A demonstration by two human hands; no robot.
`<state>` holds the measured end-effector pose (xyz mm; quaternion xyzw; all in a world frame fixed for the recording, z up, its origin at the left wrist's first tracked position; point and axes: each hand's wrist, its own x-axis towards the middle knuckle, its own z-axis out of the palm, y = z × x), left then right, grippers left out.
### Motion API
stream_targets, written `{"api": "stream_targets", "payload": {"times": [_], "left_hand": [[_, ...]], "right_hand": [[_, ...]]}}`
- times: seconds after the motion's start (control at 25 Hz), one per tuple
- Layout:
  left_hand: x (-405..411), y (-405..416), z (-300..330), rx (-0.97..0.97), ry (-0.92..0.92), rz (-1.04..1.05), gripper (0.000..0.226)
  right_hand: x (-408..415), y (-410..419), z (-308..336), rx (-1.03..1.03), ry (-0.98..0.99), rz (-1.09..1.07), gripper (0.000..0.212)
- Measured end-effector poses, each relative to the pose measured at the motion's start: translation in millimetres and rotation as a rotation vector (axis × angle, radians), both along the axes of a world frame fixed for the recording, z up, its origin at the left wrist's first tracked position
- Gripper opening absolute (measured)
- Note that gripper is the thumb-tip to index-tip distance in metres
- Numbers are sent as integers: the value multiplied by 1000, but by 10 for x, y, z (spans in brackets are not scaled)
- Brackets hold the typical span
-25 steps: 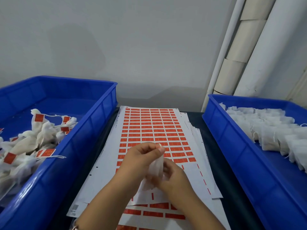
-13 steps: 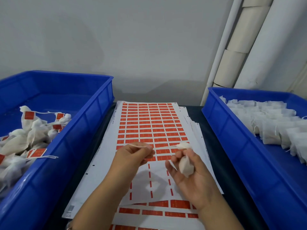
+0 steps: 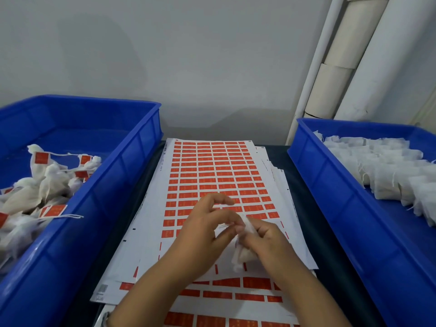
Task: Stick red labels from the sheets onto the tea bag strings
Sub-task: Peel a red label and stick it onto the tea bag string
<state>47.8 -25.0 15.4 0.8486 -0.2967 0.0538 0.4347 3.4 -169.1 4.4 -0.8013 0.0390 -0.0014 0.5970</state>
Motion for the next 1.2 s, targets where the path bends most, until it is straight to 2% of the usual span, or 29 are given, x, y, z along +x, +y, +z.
{"api": "stream_targets", "payload": {"times": [0.12, 0.28, 0.4, 0.56, 0.72, 0.84, 1.0, 1.08, 1.2], "left_hand": [[14, -9, -21, -58, 93, -105, 24], [7, -7, -35, -142, 241, -87, 25], [-8, -18, -57, -143, 350, -75, 24], [-22, -53, -64, -158, 382, 1, 20], [-12, -82, -68, -251, 433, 69, 20], [16, -93, -87, -275, 453, 107, 19], [36, -127, -114, -335, 587, 199, 14], [34, -135, -109, -323, 544, 225, 12], [34, -137, -93, -289, 456, 252, 13]], "right_hand": [[6, 35, -23, 28, 26, 131, 32], [-2, 43, -23, -1, -27, 129, 36], [-24, 82, -34, -15, -70, 126, 23], [-18, 133, -67, 12, -98, 77, 13], [-27, 234, -93, -60, -173, -105, 13], [22, 148, -89, 137, -66, -226, 13], [32, 117, -87, 131, -44, -177, 22], [25, 154, -109, 124, -38, -189, 29], [34, 174, -126, 165, 4, -237, 28]]}}
